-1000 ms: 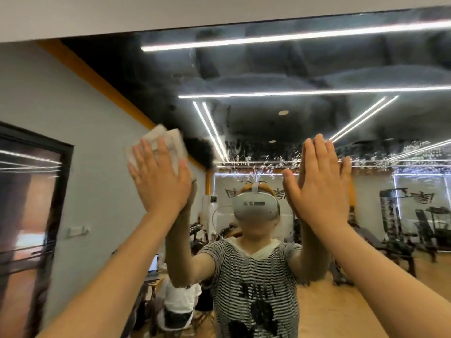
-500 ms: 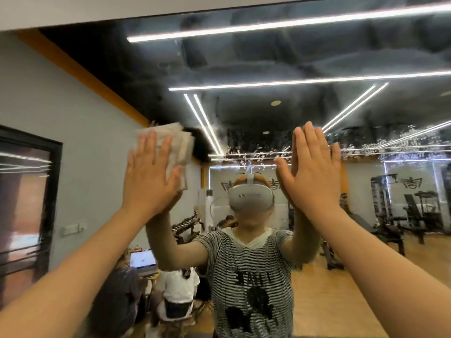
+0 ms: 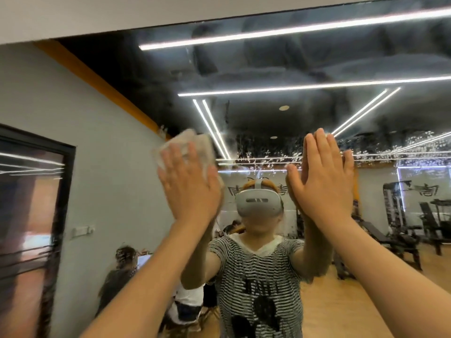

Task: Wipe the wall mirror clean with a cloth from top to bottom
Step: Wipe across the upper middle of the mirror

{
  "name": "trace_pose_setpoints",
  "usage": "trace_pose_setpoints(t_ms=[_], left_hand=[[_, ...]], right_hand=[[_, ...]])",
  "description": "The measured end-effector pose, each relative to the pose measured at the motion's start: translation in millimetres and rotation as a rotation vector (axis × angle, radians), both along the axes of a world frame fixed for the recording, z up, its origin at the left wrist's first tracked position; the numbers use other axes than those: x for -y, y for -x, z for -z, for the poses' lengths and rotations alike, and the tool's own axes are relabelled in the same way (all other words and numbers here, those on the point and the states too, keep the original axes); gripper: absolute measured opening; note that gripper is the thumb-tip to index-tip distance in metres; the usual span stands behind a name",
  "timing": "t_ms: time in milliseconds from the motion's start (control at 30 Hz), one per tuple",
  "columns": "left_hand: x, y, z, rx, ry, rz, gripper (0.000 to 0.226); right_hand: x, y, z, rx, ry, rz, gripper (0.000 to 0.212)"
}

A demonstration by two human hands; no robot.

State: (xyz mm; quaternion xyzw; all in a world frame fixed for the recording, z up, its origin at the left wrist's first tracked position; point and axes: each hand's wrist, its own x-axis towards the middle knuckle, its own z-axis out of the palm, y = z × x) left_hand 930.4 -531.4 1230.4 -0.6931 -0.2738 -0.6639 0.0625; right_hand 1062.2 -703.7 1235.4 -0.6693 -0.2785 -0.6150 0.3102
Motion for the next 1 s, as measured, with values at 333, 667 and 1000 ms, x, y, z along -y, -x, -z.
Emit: trace_pose_setpoints(t_ms=[333, 667, 1000], left_hand=[[-14.7, 6.6, 6.4, -0.286, -0.258, 0.063, 0.065], [-20.0, 5.8, 7.7, -0.003, 0.019, 0.011, 0.061], [44.3, -36.1, 37.1, -0.177, -0.112, 0.038, 0.066]], right_hand=[[5.5, 2.2, -0.3, -0.019, 0.039, -0.023, 0.072], [7.6, 5.2, -0.4, -0.065, 0.074, -0.022, 0.067], [26.3, 9.1, -9.2, -0.134, 0.154, -0.345, 0.069]])
